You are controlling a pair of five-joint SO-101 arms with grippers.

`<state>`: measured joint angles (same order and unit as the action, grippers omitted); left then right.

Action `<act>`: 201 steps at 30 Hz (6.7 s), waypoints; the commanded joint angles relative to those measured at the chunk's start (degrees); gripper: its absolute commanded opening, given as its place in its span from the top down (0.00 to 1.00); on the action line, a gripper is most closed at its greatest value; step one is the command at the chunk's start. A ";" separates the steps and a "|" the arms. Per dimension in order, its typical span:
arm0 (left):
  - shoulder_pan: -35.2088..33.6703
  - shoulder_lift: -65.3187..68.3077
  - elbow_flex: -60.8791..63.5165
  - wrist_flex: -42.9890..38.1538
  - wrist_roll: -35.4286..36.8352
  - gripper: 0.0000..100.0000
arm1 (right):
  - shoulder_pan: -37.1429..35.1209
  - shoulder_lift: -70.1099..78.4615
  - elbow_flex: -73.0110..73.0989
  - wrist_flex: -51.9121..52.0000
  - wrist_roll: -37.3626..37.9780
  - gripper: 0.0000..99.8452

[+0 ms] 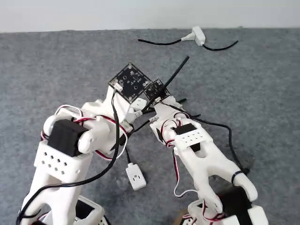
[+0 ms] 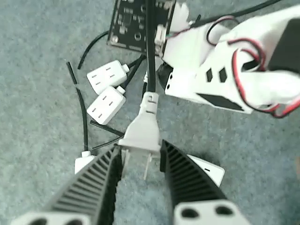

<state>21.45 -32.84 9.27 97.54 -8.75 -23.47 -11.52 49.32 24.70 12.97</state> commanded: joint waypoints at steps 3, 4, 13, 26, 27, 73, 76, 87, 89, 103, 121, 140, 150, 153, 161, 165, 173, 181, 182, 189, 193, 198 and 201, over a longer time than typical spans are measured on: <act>-0.18 -0.79 5.93 -6.33 -1.23 0.99 | 0.31 -1.10 -3.43 -0.13 0.44 0.99; -0.18 -0.79 6.81 -7.30 -1.23 0.99 | 0.31 -1.71 -3.25 -0.13 0.44 0.99; -0.18 -0.79 13.58 -14.68 -3.16 0.99 | -0.31 -12.88 1.93 2.07 0.18 0.99; -0.18 -0.70 15.78 -20.48 -3.08 0.99 | -1.01 -15.69 3.96 2.07 0.09 0.99; -0.18 -0.70 16.31 -21.27 -3.08 0.99 | -1.45 -15.69 4.04 2.15 0.09 0.99; -35.25 6.42 42.33 -69.45 24.62 0.70 | -4.70 14.29 -23.21 2.07 -25.58 0.94; -36.92 6.42 41.89 -69.54 26.02 0.70 | -5.58 19.82 -28.57 2.15 -25.67 0.94; -37.45 6.68 41.45 -69.98 26.37 0.70 | -3.56 31.87 -40.97 6.29 -32.26 0.94; -37.10 6.95 42.24 -72.26 26.37 0.70 | -3.38 30.20 -43.08 11.38 -32.26 0.94; -37.36 6.51 43.74 -74.37 26.20 0.70 | -2.15 24.84 -44.31 20.70 -32.26 0.92; -37.10 6.51 43.91 -74.20 26.11 0.70 | 0.48 31.34 -45.63 16.75 -32.26 0.88; -37.01 6.51 43.91 -74.29 26.11 0.70 | -2.51 35.65 -49.85 16.48 -32.18 0.88; -37.01 6.51 43.91 -74.20 26.11 0.70 | -2.42 43.65 -55.74 17.10 -32.18 0.91; -37.01 6.51 43.91 -74.20 26.11 0.70 | -2.24 43.74 -55.74 17.27 -32.18 0.99; -37.01 6.59 43.91 -74.29 26.11 0.70 | -2.68 43.12 -58.11 25.63 -32.18 0.99; -37.01 6.51 43.91 -74.20 25.05 0.70 | -4.26 41.36 -59.78 30.02 -27.25 0.99; -34.90 6.24 41.89 -74.46 14.95 0.70 | -10.59 20.62 -61.27 44.00 -6.07 0.99; -33.23 -14.07 39.16 -55.91 4.40 0.70 | -11.30 4.79 -61.19 53.23 15.30 0.99; -33.14 -19.34 40.31 -54.33 4.04 0.70 | -11.38 2.51 -60.66 53.32 16.44 0.99; -27.16 -59.43 52.97 -45.80 -1.58 0.70 | -18.86 -14.37 -51.52 53.49 18.73 0.99; -22.33 -70.86 53.58 -39.56 -1.67 0.70 | -23.08 -22.46 -42.02 52.18 18.73 0.99; -21.01 -70.77 53.14 -38.77 -1.67 0.70 | -24.31 -28.70 -34.90 48.22 18.55 0.99; -20.92 -70.68 51.38 -37.36 -1.49 0.70 | -24.31 -29.41 -33.58 47.96 18.55 0.99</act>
<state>0.26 -102.90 63.34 58.42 -9.89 -47.30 -38.07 15.30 74.29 30.81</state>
